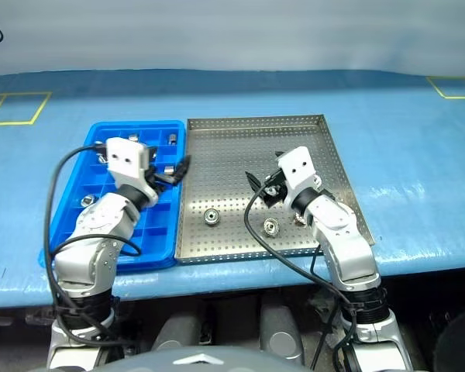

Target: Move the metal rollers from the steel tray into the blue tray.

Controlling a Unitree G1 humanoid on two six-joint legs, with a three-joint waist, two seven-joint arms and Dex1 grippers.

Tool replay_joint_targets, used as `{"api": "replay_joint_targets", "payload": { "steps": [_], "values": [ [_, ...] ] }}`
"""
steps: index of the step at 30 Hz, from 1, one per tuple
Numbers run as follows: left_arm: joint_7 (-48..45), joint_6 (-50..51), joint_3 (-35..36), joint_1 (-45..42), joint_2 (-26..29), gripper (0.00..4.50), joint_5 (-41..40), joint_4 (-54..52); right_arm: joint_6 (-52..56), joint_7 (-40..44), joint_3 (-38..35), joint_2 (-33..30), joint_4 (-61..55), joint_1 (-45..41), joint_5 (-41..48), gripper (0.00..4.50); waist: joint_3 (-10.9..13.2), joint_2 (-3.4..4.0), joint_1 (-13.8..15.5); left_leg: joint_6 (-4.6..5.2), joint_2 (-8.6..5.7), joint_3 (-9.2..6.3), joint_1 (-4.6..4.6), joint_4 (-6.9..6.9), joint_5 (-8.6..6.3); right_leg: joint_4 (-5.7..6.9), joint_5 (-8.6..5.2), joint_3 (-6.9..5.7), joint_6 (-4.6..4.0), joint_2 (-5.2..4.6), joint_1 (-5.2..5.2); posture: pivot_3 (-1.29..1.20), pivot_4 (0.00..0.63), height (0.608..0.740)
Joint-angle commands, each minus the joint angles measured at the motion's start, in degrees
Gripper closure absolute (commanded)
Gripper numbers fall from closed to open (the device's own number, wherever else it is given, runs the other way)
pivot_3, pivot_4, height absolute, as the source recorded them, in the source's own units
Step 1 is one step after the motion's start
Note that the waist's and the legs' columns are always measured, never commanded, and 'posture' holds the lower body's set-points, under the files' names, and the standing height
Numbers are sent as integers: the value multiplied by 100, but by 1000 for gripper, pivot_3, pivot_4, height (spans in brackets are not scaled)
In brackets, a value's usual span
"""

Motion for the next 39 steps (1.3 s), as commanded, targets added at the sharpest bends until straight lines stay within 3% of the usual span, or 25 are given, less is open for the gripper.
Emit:
{"api": "replay_joint_targets", "payload": {
  "steps": [1, 11, 26, 39],
  "values": [
    [-164, 216, -498, -142, 290, 253, 197, 148, -45, -97, -169, -54, -357, 84, -1, 0, 0, 1, -77, 0, 1, 0, 1, 0, 0, 1, -1, 2, 1, 2, 0, -235, 150, 740],
    [-579, 138, -1457, 78, 909, 253, 530, 302, 22, -237, -252, -87, -578, 315, -7, 0, 1, 3, -349, 1, 3, 5, 0, 0, 0, 2, -5, 13, 9, 4, -6, -272, 150, 740],
    [-680, 252, -1523, 530, 1140, 253, 594, 54, 65, -259, -233, -76, -567, 254, -9, 0, 1, 3, -468, 1, 4, 5, -2, -1, 0, 5, -6, 16, 9, 3, -12, -254, 150, 740],
    [-542, 760, -1688, 253, 886, 253, 652, 235, 51, -310, -247, -37, -572, 225, -22, 0, 1, 3, -458, 1, 3, 6, -2, -1, -1, 5, -5, 17, 10, 3, -12, -263, 150, 740]
  ]
}}
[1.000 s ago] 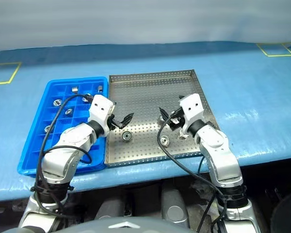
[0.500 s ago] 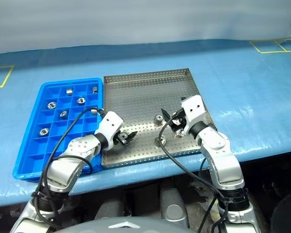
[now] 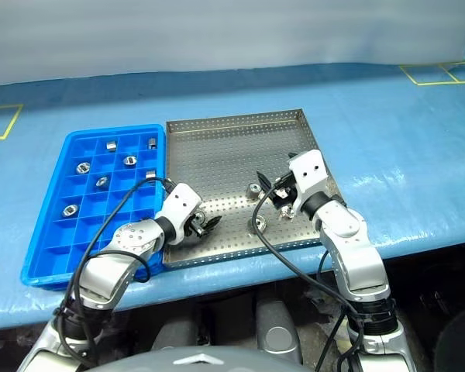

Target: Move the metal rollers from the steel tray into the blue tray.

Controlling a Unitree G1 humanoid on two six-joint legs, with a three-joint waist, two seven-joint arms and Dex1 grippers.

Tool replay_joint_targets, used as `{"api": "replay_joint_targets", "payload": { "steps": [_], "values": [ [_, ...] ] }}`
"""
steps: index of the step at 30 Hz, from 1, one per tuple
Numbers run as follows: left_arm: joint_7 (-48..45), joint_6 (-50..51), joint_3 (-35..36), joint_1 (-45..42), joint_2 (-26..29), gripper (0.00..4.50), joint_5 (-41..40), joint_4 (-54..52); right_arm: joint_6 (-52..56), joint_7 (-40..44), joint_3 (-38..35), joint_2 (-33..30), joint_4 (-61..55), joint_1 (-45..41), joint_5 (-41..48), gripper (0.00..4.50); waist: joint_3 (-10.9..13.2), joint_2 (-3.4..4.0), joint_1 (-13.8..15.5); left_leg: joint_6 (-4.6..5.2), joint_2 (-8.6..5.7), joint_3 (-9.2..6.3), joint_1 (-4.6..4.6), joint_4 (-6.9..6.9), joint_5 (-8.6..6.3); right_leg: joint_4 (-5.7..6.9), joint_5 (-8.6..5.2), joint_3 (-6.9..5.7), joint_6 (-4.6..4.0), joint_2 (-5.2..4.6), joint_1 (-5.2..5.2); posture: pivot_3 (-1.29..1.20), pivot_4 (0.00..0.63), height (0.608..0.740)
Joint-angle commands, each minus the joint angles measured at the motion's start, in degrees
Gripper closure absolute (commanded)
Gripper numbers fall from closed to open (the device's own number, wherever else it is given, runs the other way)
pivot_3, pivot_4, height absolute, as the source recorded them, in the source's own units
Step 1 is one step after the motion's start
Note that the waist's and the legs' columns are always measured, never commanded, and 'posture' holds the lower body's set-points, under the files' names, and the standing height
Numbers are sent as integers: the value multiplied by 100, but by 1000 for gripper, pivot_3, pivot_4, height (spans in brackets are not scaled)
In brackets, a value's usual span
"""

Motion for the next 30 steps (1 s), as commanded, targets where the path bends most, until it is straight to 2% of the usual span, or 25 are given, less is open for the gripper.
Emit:
{"api": "replay_joint_targets", "payload": {
  "steps": [1, 15, 21, 30],
  "values": [
    [81, 407, 76, -151, -77, 253, 28, -256, -60, -76, -81, 11, -197, -52, -4, 0, 0, 0, -4, 0, 0, 0, 0, 0, 0, 0, 0, 0, 0, 0, 0, -264, 150, 740],
    [-35, 2023, 305, -492, 450, 253, -266, -1600, -110, -159, -48, 66, -154, -54, 5, 0, 0, 0, -67, 0, 0, 0, 1, 0, 0, 1, 0, 2, 1, 1, 1, -252, 150, 740],
    [-59, 2378, 217, -450, 579, 253, -454, -1626, -132, -159, -52, 94, -143, -54, 4, 0, 0, 0, -85, 0, 0, 0, 0, 0, 0, 1, 0, 2, 1, 2, -1, -253, 150, 740],
    [93, 2664, 199, -591, 370, 253, -570, -1455, -154, -170, -66, 109, -147, -61, -10, 0, 0, 0, -84, 0, 0, 0, 0, 0, 0, 2, 0, 3, 2, 2, 0, -256, 150, 740]
  ]
}}
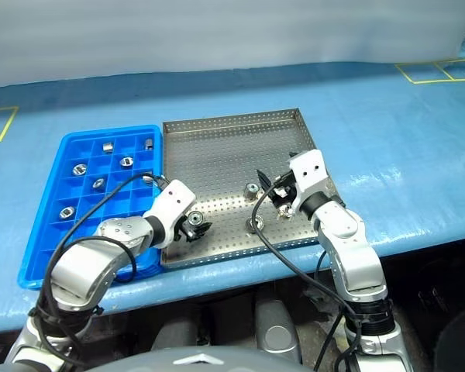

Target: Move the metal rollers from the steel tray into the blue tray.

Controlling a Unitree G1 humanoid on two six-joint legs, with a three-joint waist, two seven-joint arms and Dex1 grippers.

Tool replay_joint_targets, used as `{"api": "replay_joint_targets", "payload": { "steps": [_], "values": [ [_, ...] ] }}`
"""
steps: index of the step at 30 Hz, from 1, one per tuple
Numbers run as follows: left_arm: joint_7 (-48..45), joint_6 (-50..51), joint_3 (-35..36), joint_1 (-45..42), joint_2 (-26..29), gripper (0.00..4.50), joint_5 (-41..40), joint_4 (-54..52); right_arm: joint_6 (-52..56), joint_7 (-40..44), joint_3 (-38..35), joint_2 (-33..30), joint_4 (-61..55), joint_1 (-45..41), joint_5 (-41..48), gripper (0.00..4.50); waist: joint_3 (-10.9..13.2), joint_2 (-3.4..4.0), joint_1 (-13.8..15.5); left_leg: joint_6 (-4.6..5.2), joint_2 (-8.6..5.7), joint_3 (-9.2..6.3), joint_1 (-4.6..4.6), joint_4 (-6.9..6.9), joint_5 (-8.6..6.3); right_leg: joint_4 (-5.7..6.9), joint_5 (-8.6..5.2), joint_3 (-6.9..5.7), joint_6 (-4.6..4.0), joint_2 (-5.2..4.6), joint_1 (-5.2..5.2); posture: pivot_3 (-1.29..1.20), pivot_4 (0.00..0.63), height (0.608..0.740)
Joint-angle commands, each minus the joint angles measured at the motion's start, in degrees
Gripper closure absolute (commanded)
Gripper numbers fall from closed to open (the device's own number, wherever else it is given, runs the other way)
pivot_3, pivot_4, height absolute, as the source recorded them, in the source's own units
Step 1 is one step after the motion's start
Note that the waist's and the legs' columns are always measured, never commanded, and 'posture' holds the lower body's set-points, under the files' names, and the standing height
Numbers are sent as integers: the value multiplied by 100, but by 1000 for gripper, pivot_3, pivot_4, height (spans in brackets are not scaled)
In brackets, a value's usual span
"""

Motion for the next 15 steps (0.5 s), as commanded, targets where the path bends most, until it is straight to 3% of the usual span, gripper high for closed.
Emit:
{"api": "replay_joint_targets", "payload": {
  "steps": [1, 15],
  "values": [
    [62, 68, 16, -119, -75, 253, -52, -20, -136, -29, -70, 8, -150, -74, -1, 0, 0, 0, -2, 0, 0, 0, 0, 0, 0, 0, 0, 0, 0, 0, 0, -256, 150, 740],
    [182, 119, 14, -1, -121, 253, -123, 133, -165, -56, -102, 19, -117, -88, -12, 0, 0, 0, -1, 0, 0, 0, 0, 0, 0, 0, 0, 2, 0, 0, -1, -250, 150, 740]
  ]
}}
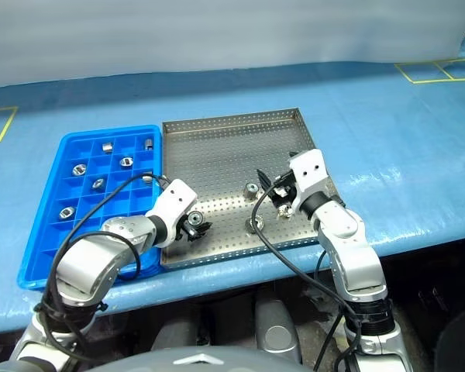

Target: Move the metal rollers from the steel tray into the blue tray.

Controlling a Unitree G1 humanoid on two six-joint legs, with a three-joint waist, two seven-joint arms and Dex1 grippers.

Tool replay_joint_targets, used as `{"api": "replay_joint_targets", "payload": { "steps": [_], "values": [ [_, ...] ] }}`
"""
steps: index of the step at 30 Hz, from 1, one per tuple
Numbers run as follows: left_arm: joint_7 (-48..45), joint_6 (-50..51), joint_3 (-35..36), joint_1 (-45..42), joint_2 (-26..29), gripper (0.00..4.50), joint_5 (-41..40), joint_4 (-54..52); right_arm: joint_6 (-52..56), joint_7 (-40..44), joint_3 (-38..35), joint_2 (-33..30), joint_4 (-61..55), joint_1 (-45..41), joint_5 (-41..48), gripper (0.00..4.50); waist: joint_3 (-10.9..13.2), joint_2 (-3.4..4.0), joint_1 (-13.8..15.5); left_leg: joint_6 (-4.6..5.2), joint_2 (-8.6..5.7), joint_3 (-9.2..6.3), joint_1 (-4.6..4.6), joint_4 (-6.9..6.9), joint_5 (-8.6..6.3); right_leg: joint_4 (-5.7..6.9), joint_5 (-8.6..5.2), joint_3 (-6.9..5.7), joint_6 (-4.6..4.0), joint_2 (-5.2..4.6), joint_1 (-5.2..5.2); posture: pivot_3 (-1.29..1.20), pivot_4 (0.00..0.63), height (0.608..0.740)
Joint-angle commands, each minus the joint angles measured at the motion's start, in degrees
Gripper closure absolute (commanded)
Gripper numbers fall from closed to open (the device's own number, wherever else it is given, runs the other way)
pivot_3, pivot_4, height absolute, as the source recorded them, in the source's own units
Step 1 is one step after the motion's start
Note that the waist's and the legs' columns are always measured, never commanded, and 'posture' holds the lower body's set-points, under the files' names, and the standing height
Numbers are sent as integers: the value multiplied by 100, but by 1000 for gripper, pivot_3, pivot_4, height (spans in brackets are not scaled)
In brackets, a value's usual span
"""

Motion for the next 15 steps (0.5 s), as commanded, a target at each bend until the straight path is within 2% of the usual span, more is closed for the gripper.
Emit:
{"api": "replay_joint_targets", "payload": {
  "steps": [1, 2, 5, 8, 15],
  "values": [
    [10, 10, 18, 23, -70, 253, -83, -34, -152, -47, -98, 13, -110, -91, -3, 0, 0, 0, 1, 0, 0, 0, 0, 0, 0, 0, 0, 0, 0, 0, 0, -250, 150, 740],
    [18, 1, 11, 30, -94, 253, -86, -4, -154, -51, -101, 15, -102, -99, -3, 0, 0, 0, 2, 0, 0, 0, 0, 0, 0, 0, 0, 0, 0, 0, 0, -250, 150, 740],
    [37, -10, 9, 50, -143, 844, -92, 53, -156, -64, -109, 15, -96, -109, -2, 0, 0, 0, 3, 0, -1, 0, 0, 1, 0, 0, 0, 0, 1, -1, 1, -252, 150, 740],
    [53, -33, 10, 53, -159, 1801, -77, 101, -157, -90, -115, 11, -101, -102, -4, 0, 0, 0, 1, 0, -1, 0, 0, 1, 0, 1, 0, 0, 1, 0, 1, -254, 150, 740],
    [68, -85, 14, 51, -156, 1801, -53, 152, -154, -121, -133, 4, -112, -93, -5, 0, 0, 1, -1, 0, -1, 0, 1, 1, 0, 0, 0, 1, 1, 0, 1, -256, 150, 740]
  ]
}}
